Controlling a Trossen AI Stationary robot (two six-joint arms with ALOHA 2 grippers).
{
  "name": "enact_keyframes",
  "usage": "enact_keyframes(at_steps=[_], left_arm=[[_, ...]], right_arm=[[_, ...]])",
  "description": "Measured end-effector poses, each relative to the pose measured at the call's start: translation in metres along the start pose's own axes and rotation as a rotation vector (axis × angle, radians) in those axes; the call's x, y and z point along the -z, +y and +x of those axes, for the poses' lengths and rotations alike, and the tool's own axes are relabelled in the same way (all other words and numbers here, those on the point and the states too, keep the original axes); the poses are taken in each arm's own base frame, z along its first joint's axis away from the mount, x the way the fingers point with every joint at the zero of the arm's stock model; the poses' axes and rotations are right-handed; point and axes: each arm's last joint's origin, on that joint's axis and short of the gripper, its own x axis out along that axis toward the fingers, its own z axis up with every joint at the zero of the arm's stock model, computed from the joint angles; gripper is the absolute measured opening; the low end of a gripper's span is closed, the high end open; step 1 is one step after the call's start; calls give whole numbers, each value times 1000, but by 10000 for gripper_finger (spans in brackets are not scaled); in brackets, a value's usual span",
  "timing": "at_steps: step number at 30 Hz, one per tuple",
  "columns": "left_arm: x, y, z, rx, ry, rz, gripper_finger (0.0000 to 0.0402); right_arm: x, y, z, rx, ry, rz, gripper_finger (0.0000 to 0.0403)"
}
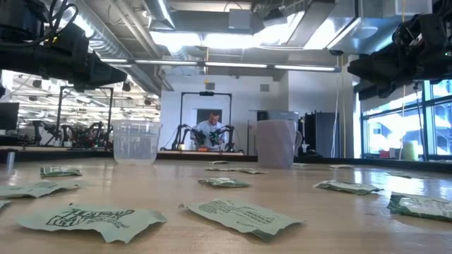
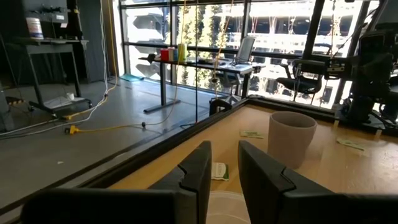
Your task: Pick and place Stevia / Truvia into bins
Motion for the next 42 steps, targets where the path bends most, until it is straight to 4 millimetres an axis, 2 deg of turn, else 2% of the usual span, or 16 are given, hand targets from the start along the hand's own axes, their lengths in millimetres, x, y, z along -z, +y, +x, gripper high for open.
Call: enact_keyframes(at_steps=[8, 17, 21, 26, 32, 42], left_arm=[[0, 0, 0, 0, 0, -24, 74], [-1, 1, 0, -21, -8, 91, 76], [1, -3, 0, 95, 9, 96, 94], [2, -7, 0, 250, 25, 88, 133], [3, -7, 0, 256, 40, 86, 159], [3, -7, 0, 256, 44, 65, 161]], right_arm=[[0, 0, 0, 0, 0, 0, 75], [0, 0, 0, 0, -1, 0, 74], [0, 0, 0, -1, -1, 24, 75], [-1, 0, 0, -3, -14, 68, 75], [-2, 0, 0, -5, -22, 88, 75], [-2, 0, 0, -4, -17, 138, 75]])
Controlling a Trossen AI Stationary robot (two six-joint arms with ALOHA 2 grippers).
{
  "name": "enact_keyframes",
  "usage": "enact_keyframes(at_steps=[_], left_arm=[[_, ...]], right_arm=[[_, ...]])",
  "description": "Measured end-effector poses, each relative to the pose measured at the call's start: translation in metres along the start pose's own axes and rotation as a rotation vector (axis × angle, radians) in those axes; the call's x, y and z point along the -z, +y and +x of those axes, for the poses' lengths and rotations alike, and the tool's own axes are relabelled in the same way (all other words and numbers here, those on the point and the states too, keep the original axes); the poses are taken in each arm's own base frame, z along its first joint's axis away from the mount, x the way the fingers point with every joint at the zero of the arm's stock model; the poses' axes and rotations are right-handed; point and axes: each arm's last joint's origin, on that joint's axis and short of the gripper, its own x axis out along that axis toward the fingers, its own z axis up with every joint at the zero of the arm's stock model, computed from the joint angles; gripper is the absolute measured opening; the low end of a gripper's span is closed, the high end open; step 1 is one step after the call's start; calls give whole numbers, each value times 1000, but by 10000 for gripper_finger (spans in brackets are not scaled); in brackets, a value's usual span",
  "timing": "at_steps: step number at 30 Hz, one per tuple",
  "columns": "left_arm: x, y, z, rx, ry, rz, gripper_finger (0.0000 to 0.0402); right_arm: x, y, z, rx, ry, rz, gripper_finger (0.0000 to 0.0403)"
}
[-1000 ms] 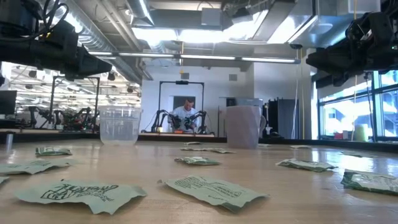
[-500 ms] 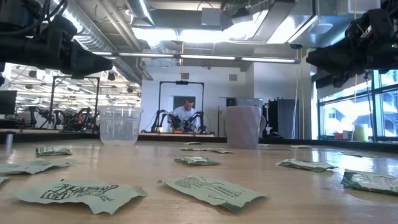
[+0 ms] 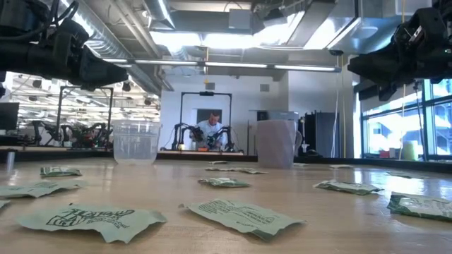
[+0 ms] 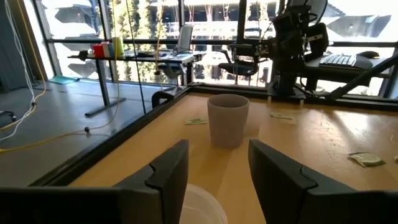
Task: Pick and place Stevia / Truvia into bins
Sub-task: Put the green stevia packet into the transparent container
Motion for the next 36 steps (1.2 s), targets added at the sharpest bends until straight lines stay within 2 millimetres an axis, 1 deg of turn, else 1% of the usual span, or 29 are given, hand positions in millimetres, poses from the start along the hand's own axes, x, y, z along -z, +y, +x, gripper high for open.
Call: enact_keyframes(at_steps=[8, 16, 26, 30, 36], left_arm=[[0, 0, 0, 0, 0, -13, 161], [0, 0, 0, -1, 2, -34, 151], [-2, -4, -1, 126, 11, -4, 148], [-1, -8, 0, 203, 16, 63, 148], [-5, -17, 6, 253, -16, 81, 148]], right_arm=[[0, 0, 0, 0, 0, -2, 75], [0, 0, 0, 0, 0, -27, 75], [0, 0, 0, 0, -1, -110, 75], [0, 0, 0, -1, -2, -120, 75], [0, 0, 0, -1, -5, -241, 75]])
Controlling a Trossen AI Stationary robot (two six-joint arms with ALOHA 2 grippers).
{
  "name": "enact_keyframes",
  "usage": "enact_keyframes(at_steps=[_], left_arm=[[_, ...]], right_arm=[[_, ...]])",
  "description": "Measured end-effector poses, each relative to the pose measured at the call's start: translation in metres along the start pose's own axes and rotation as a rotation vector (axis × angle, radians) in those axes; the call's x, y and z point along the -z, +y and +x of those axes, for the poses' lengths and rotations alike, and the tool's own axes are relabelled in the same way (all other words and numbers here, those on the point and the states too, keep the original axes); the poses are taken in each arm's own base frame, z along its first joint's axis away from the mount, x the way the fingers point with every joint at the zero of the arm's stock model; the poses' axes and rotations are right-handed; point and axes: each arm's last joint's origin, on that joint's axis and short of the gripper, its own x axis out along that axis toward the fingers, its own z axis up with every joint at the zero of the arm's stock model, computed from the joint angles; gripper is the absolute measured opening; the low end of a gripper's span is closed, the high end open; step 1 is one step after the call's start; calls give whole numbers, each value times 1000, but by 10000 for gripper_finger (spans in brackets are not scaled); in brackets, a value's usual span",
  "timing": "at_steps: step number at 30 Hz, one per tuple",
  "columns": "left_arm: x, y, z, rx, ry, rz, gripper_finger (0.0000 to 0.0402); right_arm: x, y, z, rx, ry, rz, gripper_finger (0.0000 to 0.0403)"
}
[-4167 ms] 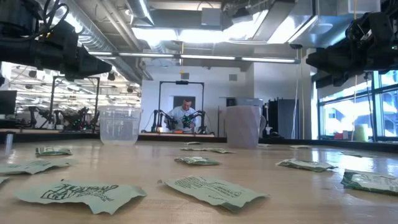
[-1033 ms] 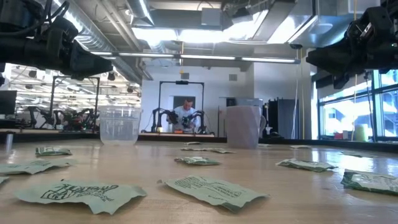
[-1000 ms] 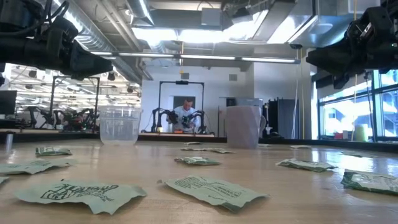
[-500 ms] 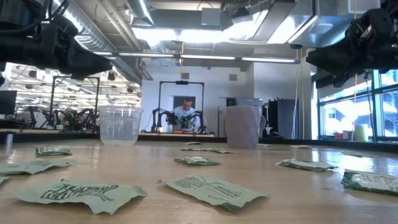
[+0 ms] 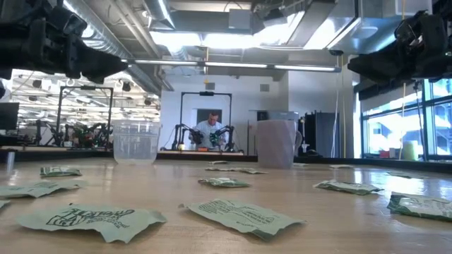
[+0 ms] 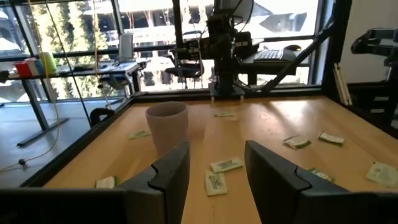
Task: Pick and place Stevia / Truvia into bins
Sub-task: Put the green stevia packet into the transparent container
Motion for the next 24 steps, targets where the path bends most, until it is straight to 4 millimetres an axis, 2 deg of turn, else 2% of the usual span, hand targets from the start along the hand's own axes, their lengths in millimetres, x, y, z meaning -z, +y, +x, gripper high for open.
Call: enact_keyframes(at_steps=[5, 13, 18, 24], left_arm=[[-13, -4, 7, -7, 36, 22, 148], [-44, -17, 35, 59, 259, 54, 148], [-53, -32, 56, 119, 458, 74, 148], [-63, -59, 82, 153, 615, 25, 148]], right_arm=[[0, 0, 0, -1, 0, -51, 75], [0, 0, 0, 0, 1, -54, 75], [0, 0, 0, 0, 0, -77, 75], [0, 0, 0, 0, 1, -225, 75]])
